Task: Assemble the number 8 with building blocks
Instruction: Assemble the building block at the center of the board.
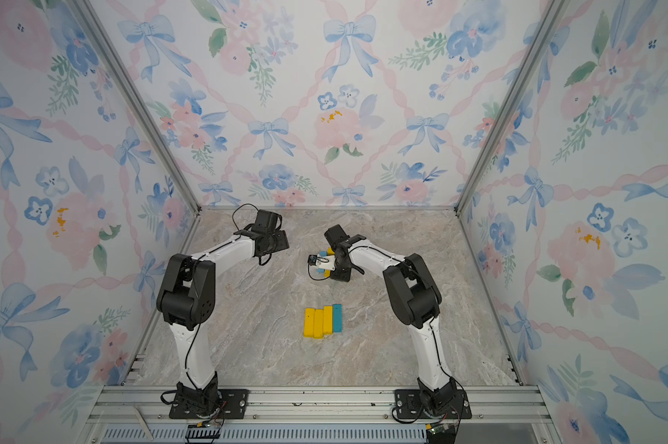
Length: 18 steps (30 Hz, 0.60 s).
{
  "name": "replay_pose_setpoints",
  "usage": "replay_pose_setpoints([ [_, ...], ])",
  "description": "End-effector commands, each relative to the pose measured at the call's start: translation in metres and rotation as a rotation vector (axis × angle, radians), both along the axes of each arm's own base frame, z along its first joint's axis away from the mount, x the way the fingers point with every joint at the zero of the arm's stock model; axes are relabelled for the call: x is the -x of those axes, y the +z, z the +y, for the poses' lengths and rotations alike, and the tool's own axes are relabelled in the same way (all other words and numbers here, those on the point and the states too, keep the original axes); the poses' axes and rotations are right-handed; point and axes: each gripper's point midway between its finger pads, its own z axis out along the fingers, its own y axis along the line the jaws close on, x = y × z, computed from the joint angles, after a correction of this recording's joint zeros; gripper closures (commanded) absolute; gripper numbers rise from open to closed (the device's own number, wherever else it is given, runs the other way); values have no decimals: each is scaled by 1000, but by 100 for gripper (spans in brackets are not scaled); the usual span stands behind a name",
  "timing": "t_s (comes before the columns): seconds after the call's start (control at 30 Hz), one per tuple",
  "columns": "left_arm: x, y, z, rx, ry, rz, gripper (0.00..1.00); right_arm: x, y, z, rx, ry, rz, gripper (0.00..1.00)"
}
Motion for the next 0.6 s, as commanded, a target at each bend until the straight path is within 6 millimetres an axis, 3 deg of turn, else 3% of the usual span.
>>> replay_pose_setpoints([
  [0.0, 7, -7, 6, -30, -4, 25, 30, 11, -20, -3, 39, 12, 79, 63],
  [0.1, 8, -8, 8, -35, -2, 26, 30, 11, -21, -2, 43, 16, 89, 72],
  [0.33, 8, -5, 10, -37, 4, 21, 30, 12, -19, -1, 40, 20, 87, 70],
  [0.43, 8, -7, 10, -37, 3, 23, 30, 13, -21, -2, 45, 22, 89, 69],
  [0.57, 8, -6, 11, -37, 4, 22, 31, 9, -19, -1, 39, 19, 72, 55],
])
